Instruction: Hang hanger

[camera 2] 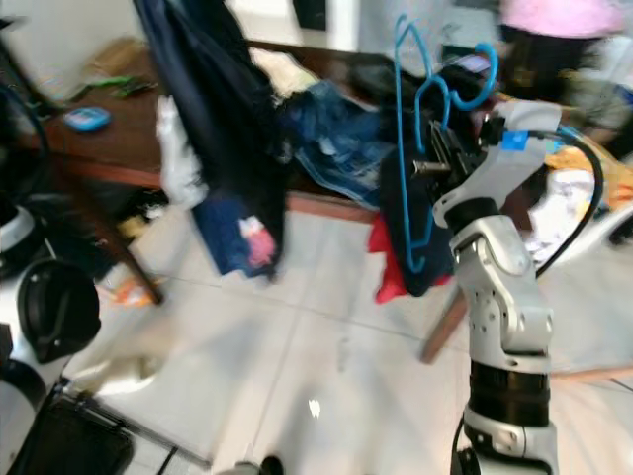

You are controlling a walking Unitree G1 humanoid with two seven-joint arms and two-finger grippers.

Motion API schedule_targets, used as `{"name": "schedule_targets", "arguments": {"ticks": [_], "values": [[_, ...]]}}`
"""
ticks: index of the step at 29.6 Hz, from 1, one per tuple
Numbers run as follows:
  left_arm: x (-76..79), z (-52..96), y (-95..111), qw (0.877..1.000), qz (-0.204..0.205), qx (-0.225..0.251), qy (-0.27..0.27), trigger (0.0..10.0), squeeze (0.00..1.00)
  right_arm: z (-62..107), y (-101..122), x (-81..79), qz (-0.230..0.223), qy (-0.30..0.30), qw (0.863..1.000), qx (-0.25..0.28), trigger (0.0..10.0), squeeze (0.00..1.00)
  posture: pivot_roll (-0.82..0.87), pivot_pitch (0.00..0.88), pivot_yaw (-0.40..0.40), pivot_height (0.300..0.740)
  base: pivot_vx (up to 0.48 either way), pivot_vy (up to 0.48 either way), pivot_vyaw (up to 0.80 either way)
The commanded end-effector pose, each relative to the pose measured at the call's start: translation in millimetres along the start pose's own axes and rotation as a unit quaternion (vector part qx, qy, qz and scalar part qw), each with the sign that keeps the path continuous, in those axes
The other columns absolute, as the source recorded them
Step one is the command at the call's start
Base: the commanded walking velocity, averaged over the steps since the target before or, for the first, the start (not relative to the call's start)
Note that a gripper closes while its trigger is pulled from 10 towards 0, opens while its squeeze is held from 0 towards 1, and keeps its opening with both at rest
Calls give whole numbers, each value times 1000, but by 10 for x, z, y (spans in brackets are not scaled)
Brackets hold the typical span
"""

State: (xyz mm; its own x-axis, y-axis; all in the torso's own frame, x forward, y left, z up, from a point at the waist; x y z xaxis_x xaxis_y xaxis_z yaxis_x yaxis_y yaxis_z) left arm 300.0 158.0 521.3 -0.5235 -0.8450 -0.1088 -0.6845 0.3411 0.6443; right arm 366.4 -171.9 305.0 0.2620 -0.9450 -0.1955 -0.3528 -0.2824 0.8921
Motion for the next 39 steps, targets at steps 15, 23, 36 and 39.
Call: {"name": "schedule_targets", "arguments": {"ticks": [15, 23, 36, 39], "values": [[622, 568, -2028, 957, 158, -242, -12, 10000, 0, 55, -96, 108, 30, -26, 999, -23, 10000, 0, 100, 143, -15, 740, -258, 0, -35], [714, 1151, -2692, 922, 100, -374, -28, 10000, 0, 215, -481, 482, 79, -102, 987, -100, 10000, 0, 93, 151, -15, 740, 0, 0, -759], [1868, 2180, -2819, 818, 150, -473, -290, 10000, 0, 868, -895, 1086, 115, -199, 953, -196, 10000, 0, 50, 170, -14, 740, 0, 0, -788], [2056, 2259, -2739, 802, 176, -468, -327, 10000, 0, 962, -894, 1177, 110, -215, 950, -199, 10000, 0, 40, 173, -12, 740, 0, 0, -788]]}}
Point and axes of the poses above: a point about 5 cm out from each wrist's last joint towards the gripper, its own z axis pointing back from the gripper into the wrist, its own y axis along the axis of the wrist's last joint, x = y × z, the point moved 5 cm from there along -z, pointing out of the wrist towards the gripper, and after that the axes turned 3 degrees about -z, right-handed, at the moved point
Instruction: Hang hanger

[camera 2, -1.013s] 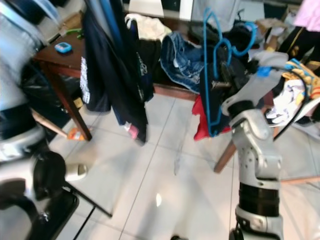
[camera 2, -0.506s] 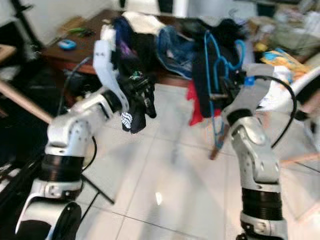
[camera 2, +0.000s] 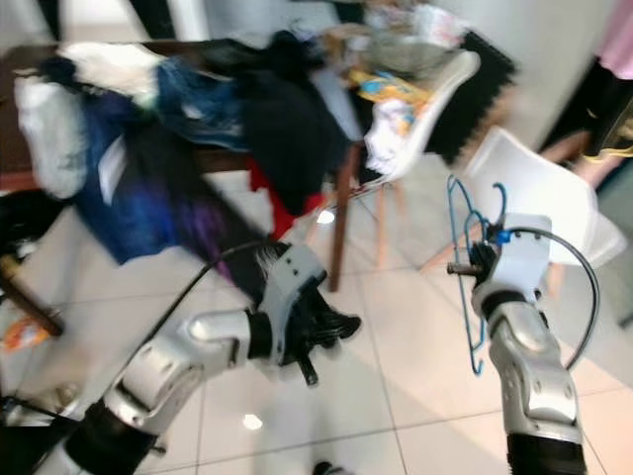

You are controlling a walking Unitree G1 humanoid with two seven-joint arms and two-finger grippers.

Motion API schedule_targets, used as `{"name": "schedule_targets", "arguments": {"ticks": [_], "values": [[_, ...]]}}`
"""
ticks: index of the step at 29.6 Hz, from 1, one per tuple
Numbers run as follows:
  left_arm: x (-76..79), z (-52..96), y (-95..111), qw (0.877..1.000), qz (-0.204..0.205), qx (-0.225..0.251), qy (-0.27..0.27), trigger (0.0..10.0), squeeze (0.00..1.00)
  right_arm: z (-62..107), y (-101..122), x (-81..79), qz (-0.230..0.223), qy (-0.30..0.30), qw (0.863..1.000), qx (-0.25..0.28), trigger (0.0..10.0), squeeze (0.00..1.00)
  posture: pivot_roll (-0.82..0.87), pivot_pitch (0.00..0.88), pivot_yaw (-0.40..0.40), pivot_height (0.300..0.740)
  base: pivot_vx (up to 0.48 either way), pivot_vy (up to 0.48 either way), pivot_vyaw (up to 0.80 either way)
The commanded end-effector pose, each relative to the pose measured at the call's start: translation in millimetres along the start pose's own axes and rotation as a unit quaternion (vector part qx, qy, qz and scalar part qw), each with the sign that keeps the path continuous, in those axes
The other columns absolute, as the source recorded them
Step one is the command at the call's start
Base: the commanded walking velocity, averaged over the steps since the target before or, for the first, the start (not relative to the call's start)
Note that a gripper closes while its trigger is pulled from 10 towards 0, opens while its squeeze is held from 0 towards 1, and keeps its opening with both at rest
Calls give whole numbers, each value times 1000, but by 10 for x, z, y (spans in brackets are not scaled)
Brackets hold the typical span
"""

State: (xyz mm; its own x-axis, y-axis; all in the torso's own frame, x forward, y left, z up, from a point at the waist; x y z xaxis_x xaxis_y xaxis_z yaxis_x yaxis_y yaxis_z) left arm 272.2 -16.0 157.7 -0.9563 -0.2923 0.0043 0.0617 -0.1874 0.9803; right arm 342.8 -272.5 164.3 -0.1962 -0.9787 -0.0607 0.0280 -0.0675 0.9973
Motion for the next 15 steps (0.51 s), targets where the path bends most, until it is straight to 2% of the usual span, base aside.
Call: {"name": "schedule_targets", "arguments": {"ticks": [1, 2, 4, 5, 6, 7, 8, 9, 10, 11, 12, 14, 15], "values": [[67, 6, -66, 1000, 9, -13, -18, 10000, 0, 1, -12, 14, 1, -2, 1000, -3, 10000, 0, 40, 173, -12, 740, 0, 0, -788], [12, -44, -62, 1000, -9, -2, 6, 10000, 0, 66, 2, -10, -13, 9, 1000, 0, 10000, 0, 21, 177, -12, 740, 0, 0, -788], [-447, 23, -17, 991, -22, 6, 132, 10000, 0, 117, 20, -193, -22, 40, 999, 3, 10000, 0, 17, 180, -13, 740, 0, 0, -788], [-447, 23, -17, 991, -22, 6, 132, 10000, 0, 117, 20, -193, -22, 40, 999, 3, 10000, 0, 17, 180, -13, 740, 0, 0, -788], [-678, 142, -30, 980, -44, -9, 192, 10000, 0, 141, 18, -294, -31, 54, 998, 3, 10000, 0, 18, 181, -15, 740, 0, 0, -788], [-678, 142, -30, 980, -44, -9, 192, 10000, 0, 141, 18, -294, -31, 54, 998, 3, 10000, 0, 18, 181, -15, 740, 0, 0, -788], [-792, 235, -41, 972, -61, -22, 224, 10000, 0, 159, 15, -350, -36, 62, 997, 3, 10000, 0, 19, 182, -15, 740, 0, 0, -788], [-912, 370, -83, 961, -101, -54, 253, 10000, 0, 174, 17, -409, -40, 69, 997, 4, 10000, 0, 19, 184, -14, 740, 0, 0, -788], [-912, 370, -83, 961, -101, -54, 253, 10000, 0, 174, 17, -409, -40, 69, 997, 4, 10000, 0, 19, 184, -14, 740, 0, 0, -788], [-1006, 535, -140, 947, -149, -96, 266, 10000, 0, 182, 22, -462, -43, 76, 996, 6, 10000, 0, 20, 184, -16, 740, 0, 0, -788], [-1006, 535, -140, 947, -149, -96, 266, 10000, 0, 182, 22, -462, -43, 76, 996, 6, 10000, 0, 20, 184, -16, 740, 0, 0, -788], [-1127, 848, -224, 920, -241, -169, 261, 10000, 0, 177, 10, -536, -47, 89, 995, 4, 10000, 0, 27, 185, -21, 740, 0, 0, -788], [-1117, 930, -255, 914, -268, -188, 240, 10000, 0, 173, -6, -555, -48, 97, 994, 1, 10000, 0, 28, 185, -22, 740, 0, 0, -788]]}}
Point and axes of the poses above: a point about 5 cm out from each wrist's last joint towards the gripper, its own z axis pointing back from the gripper into the wrist, its own y axis along the axis of the wrist's last joint, x = y × z, the point moved 5 cm from there along -z, pointing out of the wrist towards the gripper, and after that the axes turned 3 degrees about -z, right-handed, at the moved point
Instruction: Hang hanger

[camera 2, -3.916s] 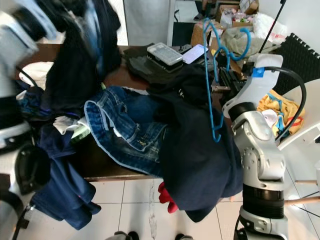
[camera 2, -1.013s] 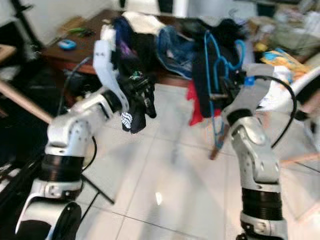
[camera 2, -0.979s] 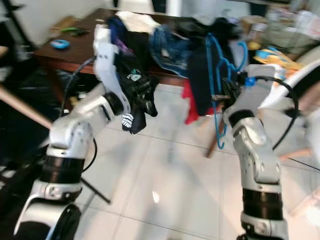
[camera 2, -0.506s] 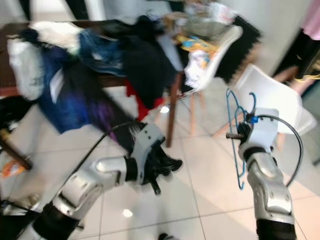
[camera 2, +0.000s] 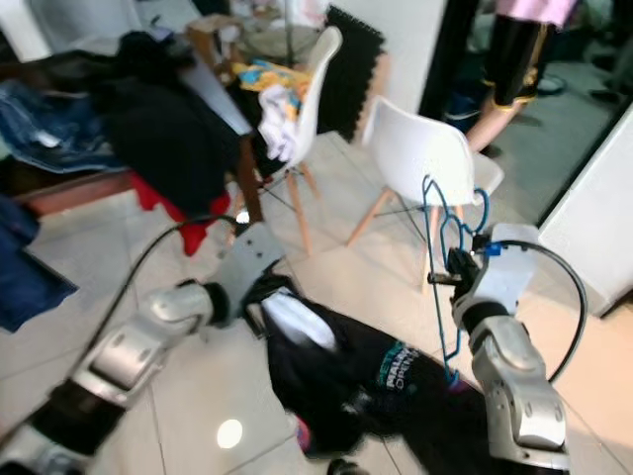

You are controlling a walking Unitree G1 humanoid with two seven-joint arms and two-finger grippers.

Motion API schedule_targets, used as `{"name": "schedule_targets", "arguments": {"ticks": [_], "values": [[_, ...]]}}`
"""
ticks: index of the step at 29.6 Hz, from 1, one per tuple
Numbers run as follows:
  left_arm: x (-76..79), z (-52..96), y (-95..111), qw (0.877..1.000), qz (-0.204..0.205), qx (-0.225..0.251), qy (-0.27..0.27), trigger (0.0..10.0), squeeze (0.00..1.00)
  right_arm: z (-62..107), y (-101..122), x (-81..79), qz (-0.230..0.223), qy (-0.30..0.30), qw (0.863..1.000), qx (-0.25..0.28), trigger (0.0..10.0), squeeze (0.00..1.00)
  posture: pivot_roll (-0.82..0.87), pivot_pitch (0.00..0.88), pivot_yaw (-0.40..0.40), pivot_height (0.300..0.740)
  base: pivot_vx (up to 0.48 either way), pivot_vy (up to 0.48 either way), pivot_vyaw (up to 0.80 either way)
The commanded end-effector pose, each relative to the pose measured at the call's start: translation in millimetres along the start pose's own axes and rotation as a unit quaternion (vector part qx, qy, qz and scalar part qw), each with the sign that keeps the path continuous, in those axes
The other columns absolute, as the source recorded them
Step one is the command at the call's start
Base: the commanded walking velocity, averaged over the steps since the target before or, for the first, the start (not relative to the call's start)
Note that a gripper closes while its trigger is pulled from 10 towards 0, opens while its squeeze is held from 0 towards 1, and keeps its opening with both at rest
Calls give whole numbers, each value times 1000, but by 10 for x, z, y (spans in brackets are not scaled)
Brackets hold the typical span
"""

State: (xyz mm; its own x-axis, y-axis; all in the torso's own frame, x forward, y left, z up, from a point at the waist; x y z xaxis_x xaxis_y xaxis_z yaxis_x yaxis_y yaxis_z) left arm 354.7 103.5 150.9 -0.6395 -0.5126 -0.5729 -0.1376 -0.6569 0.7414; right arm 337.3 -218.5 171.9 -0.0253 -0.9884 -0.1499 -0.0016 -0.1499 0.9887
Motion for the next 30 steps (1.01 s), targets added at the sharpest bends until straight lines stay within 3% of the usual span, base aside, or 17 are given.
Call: {"name": "schedule_targets", "arguments": {"ticks": [1, 2, 3, 8, 10, 12, 14, 15, 16, 18, 19, 21, 22, 23, 25, 30], "values": [[-1, 56, -31, 999, -50, -3, -18, 10000, 0, 7, -46, -30, -6, 10, 1000, -9, 10000, 0, 28, 185, -22, 740, 0, 0, -788], [18, 88, -60, 997, -62, 0, -34, 10000, 0, 6, -63, -42, -6, 17, 1000, -13, 10000, 0, 28, 185, -22, 740, 0, 0, -788], [94, 128, -60, 996, -47, 24, -66, 10000, 0, 9, -94, -70, -3, 33, 999, -22, 10000, 0, 27, 186, -25, 740, 0, 0, -788], [155, 150, -51, 995, -38, 37, -86, 10000, 0, 15, -110, -79, -2, 39, 999, -26, 10000, 0, 21, 185, -24, 740, 0, 0, -788], [324, 190, 1, 989, -12, 74, -127, 10000, 0, 60, -183, -81, 2, 54, 998, -41, 10000, 0, 12, 192, -28, 740, 0, 0, -788], [324, 190, 1, 989, -12, 74, -127, 10000, 0, 60, -183, -81, 2, 54, 998, -41, 10000, 0, 12, 192, -28, 740, 0, 0, -788], [588, 205, -16, 975, 68, 109, -179, 10000, 0, 177, -390, -81, 0, 85, 993, -75, 10000, 0, 2, 194, -23, 740, 0, 0, -788], [588, 205, -16, 975, 68, 109, -179, 10000, 0, 177, -390, -81, 0, 85, 993, -75, 10000, 0, 2, 194, -23, 740, 0, 0, -788], [683, 193, -68, 970, 98, 110, -192, 10000, 0, 229, -483, -75, -3, 95, 991, -89, 10000, 0, 2, 194, -23, 740, 0, 0, -788], [683, 193, -68, 970, 98, 110, -192, 10000, 0, 229, -483, -75, -3, 95, 991, -89, 10000, 0, 2, 194, -23, 740, 0, 0, -788], [788, 156, -188, 969, 115, 94, -198, 10000, 0, 272, -534, -74, -19, 103, 990, -94, 10000, 0, -3, 195, -18, 740, 0, 0, -788], [788, 156, -188, 969, 115, 94, -198, 10000, 0, 272, -534, -74, -19, 103, 990, -94, 10000, 0, -3, 195, -18, 740, 0, 0, -788], [734, 130, -202, 964, 165, 102, -183, 10000, 0, 300, -541, -64, -35, 111, 989, -92, 10000, 0, -14, 191, -17, 740, 0, 0, -788], [734, 130, -202, 964, 165, 102, -183, 10000, 0, 300, -541, -64, -35, 111, 989, -92, 10000, 0, -14, 191, -17, 740, 0, 0, -788], [721, 136, -181, 953, 202, 127, -189, 10000, 0, 337, -535, -127, -49, 145, 984, -89, 10000, 0, -15, 183, -18, 740, 0, 0, -788], [778, 138, -149, 946, 201, 136, -216, 10000, 0, 337, -537, -199, -57, 172, 979, -90, 10000, 0, -10, 176, -19, 740, 0, 0, -788]]}}
Point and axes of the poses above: a point about 5 cm out from each wrist's last joint towards the gripper, its own z axis pointing back from the gripper into the wrist, its own y axis along the axis of the wrist's last joint, x = y × z, the point moved 5 cm from there along -z, pointing out of the wrist towards the gripper, and after that the axes turned 3 degrees about -z, right-handed, at the moved point
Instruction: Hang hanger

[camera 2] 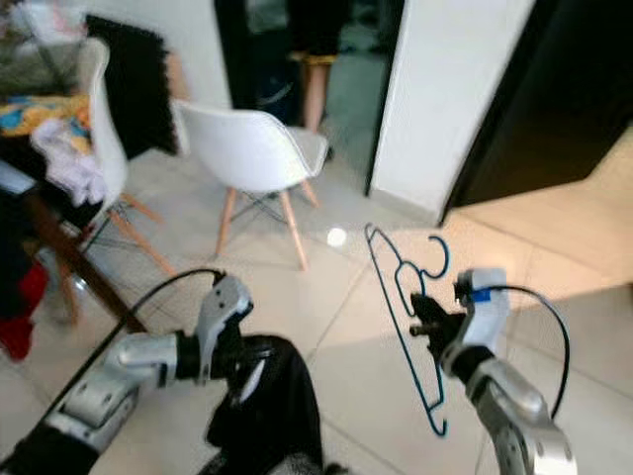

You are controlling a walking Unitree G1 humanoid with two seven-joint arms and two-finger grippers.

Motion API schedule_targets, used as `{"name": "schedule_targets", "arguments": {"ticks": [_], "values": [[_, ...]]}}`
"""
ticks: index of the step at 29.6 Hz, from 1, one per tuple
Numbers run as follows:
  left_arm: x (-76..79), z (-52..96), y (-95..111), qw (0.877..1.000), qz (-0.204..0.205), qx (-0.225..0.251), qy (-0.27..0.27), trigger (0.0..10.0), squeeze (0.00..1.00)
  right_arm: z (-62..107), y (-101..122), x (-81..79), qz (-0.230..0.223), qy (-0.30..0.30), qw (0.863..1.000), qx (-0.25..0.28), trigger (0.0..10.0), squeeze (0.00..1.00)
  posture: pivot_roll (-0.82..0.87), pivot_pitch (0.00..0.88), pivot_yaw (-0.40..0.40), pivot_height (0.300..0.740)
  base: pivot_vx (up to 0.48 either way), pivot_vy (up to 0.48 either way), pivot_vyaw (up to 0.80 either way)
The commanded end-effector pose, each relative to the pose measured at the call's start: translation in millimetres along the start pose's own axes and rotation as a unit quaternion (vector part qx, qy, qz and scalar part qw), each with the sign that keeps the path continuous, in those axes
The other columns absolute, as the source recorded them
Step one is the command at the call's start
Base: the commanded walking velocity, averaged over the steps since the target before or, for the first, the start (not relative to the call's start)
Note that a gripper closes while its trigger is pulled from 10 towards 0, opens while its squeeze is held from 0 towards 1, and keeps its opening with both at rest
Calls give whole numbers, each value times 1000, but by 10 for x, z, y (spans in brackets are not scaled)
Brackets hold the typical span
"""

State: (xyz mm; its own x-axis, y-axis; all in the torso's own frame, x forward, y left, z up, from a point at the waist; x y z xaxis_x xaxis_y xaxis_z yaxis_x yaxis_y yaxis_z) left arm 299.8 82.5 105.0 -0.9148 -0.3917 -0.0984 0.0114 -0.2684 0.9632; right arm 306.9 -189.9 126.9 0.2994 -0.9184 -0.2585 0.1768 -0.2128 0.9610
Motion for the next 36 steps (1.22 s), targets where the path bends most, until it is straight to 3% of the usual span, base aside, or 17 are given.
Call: {"name": "schedule_targets", "arguments": {"ticks": [1, 18, 20, 21, 24, 27, 28, 29, 32, 33, 34, 36], "values": [[44, -14, -51, 1000, 14, 0, -15, 10000, 0, 20, -60, -2, -15, 8, 1000, -5, 10000, 0, -10, 176, -19, 740, 0, 0, -788], [9, -35, -43, 999, 40, 11, -22, 10000, 0, 22, -69, -41, -19, 37, 999, -7, 10000, 0, -12, 168, -20, 740, 0, 0, -788], [-17, -40, -39, 999, 43, 12, -17, 10000, 0, 20, -68, -38, -18, 38, 999, -6, 10000, 0, -12, 168, -21, 740, 0, 0, -788], [-120, -51, -4, 999, 36, 16, 8, 10000, 0, 13, -61, -39, -15, 40, 999, -4, 10000, 0, -14, 165, -22, 740, 0, 0, -788], [-221, -61, 43, 999, 20, 20, 33, 10000, 0, 5, -54, -42, -12, 41, 999, -2, 10000, 0, -16, 164, -21, 740, 0, 0, -788], [-259, -64, 62, 999, 12, 22, 42, 10000, 0, 0, -52, -42, -11, 41, 999, -1, 10000, 0, -17, 162, -22, 740, 0, 0, -788], [-464, -58, 132, 995, -41, 13, 88, 10000, 0, -9, -32, -50, -8, 42, 999, 5, 10000, 0, -23, 157, -19, 740, 0, 0, -788], [-572, -42, 195, 991, -68, 11, 110, 10000, 0, -9, -18, -58, -6, 44, 999, 8, 10000, 0, -25, 158, -16, 740, 0, 0, -788], [-639, -29, 239, 989, -86, 9, 124, 10000, 0, -9, -10, -63, -5, 45, 999, 10, 10000, 0, -27, 157, -14, 740, 0, 0, -788], [-807, 13, 448, 979, -138, 15, 151, 10000, 0, -5, -1, -75, -2, 48, 999, 13, 10000, 0, -30, 152, -12, 740, 0, 0, -788], [-807, 13, 448, 979, -138, 15, 151, 10000, 0, -5, -1, -75, -2, 48, 999, 13, 10000, 0, -30, 152, -12, 740, 0, 0, -788], [-888, 25, 655, 970, -185, 24, 157, 10000, 0, 0, 18, -93, 2, 55, 998, 17, 10000, 0, -32, 148, -10, 740, 0, 0, -788]]}}
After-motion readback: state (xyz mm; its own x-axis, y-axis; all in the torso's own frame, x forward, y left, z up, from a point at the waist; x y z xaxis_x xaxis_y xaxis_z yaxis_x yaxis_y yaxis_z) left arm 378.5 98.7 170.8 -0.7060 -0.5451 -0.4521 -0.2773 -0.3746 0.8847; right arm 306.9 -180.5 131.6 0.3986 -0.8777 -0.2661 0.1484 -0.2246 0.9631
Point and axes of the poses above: a point about 5 cm out from each wrist's last joint towards the gripper, its own z axis pointing back from the gripper into the wrist, its own y axis along the axis of the wrist's last joint, x = y × z, the point moved 5 cm from there along -z, pointing out of the wrist towards the gripper, and after that the axes turned 3 degrees about -z, right-handed, at the moved point
